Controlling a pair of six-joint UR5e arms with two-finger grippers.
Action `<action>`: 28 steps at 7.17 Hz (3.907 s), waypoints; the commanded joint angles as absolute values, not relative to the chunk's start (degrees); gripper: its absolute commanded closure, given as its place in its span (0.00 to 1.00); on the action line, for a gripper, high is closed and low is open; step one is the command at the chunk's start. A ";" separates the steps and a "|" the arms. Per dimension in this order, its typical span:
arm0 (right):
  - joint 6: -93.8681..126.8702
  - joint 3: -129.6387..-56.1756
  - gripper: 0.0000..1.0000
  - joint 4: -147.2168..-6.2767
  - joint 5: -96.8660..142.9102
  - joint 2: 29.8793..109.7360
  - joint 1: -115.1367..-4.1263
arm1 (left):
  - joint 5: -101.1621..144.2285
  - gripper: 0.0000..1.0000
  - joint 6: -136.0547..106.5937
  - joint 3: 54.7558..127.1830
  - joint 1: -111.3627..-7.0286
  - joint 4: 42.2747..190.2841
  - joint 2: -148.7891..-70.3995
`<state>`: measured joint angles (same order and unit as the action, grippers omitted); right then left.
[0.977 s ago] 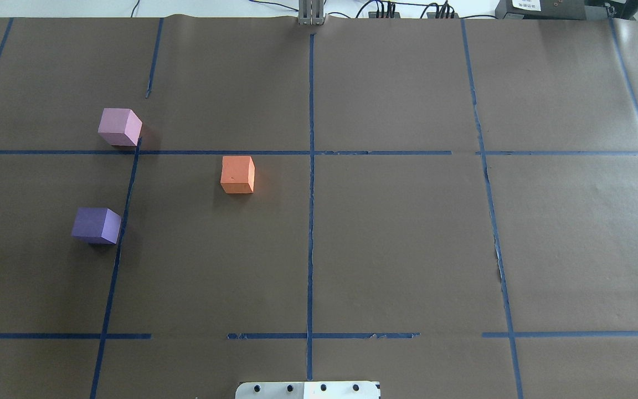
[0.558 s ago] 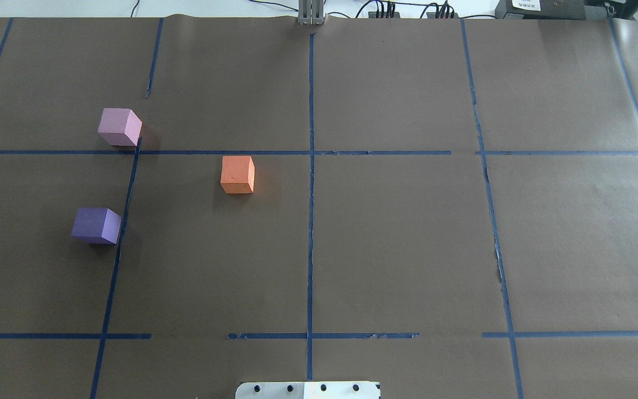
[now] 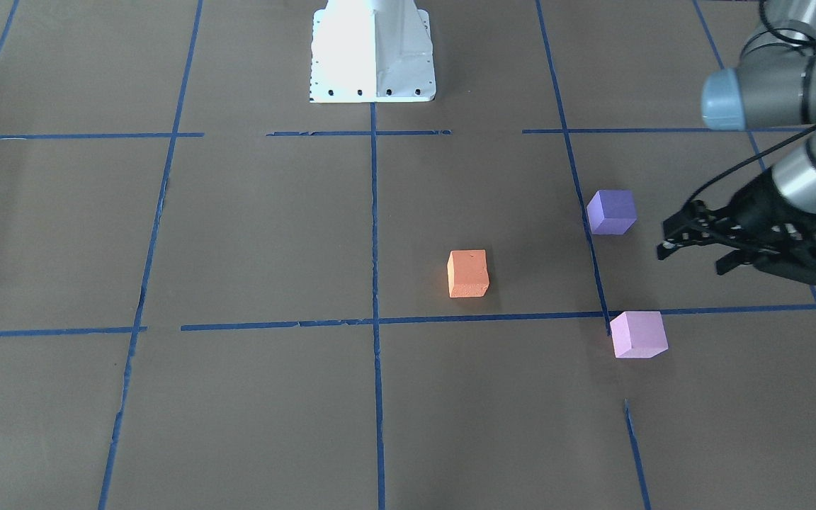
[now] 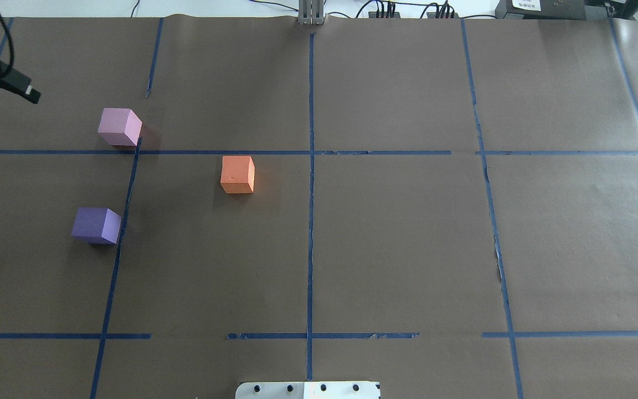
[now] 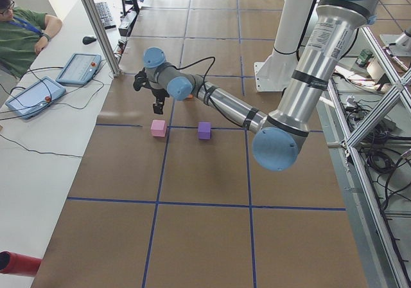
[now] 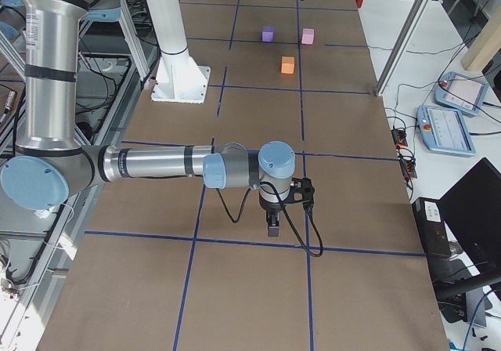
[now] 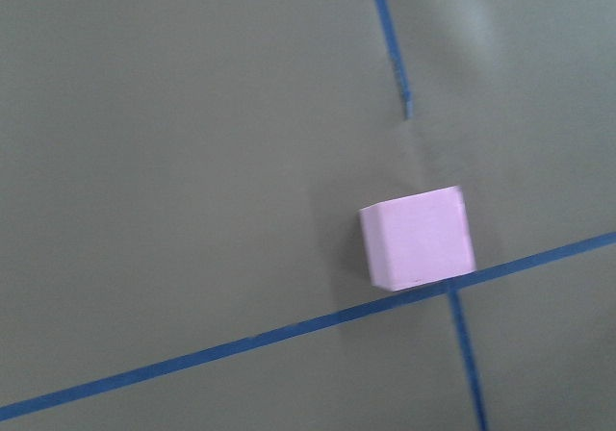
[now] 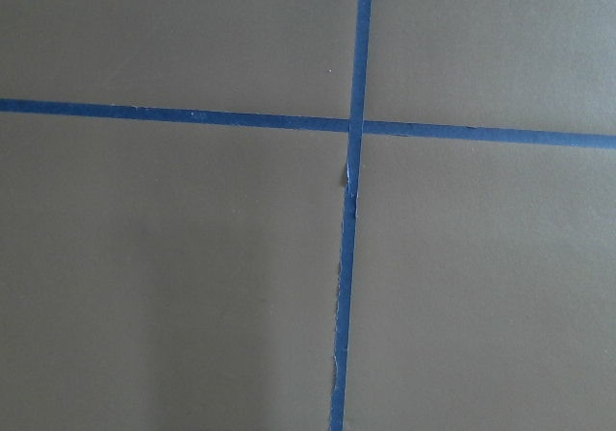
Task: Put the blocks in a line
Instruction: 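Move the left gripper over the orange cube and lower onto it, then close the left gripper on the orange cube and lift it, then carry the orange cube to between the pink and purple cubes, then release the orange cube and raise the left gripper away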
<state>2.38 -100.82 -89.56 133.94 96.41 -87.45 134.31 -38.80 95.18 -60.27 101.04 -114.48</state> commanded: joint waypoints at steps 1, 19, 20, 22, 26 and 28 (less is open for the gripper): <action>2.37 -100.81 0.00 -89.56 133.95 96.42 -87.45 | 123.47 0.00 -58.46 91.52 -48.82 101.34 -124.49; 2.37 -100.81 0.00 -89.56 133.95 96.42 -87.45 | 118.65 0.55 -45.87 87.10 -47.55 108.63 -106.96; 2.37 -100.81 0.00 -89.56 133.95 96.42 -87.45 | 118.74 0.01 -46.14 87.62 -47.72 108.55 -106.96; 2.37 -100.81 0.00 -89.56 133.95 96.42 -87.45 | 122.76 0.00 -45.27 88.24 -52.53 107.67 -107.23; 2.37 -100.81 0.00 -89.56 133.95 96.42 -87.45 | 131.00 0.00 -6.03 88.78 -74.03 92.95 -106.44; 2.37 -100.81 0.00 -89.56 133.95 96.42 -87.45 | 131.40 0.00 6.40 88.59 -83.19 92.29 -97.86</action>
<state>2.37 -100.82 -89.56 133.95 96.42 -87.45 130.64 -0.44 88.71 -77.41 93.24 -102.30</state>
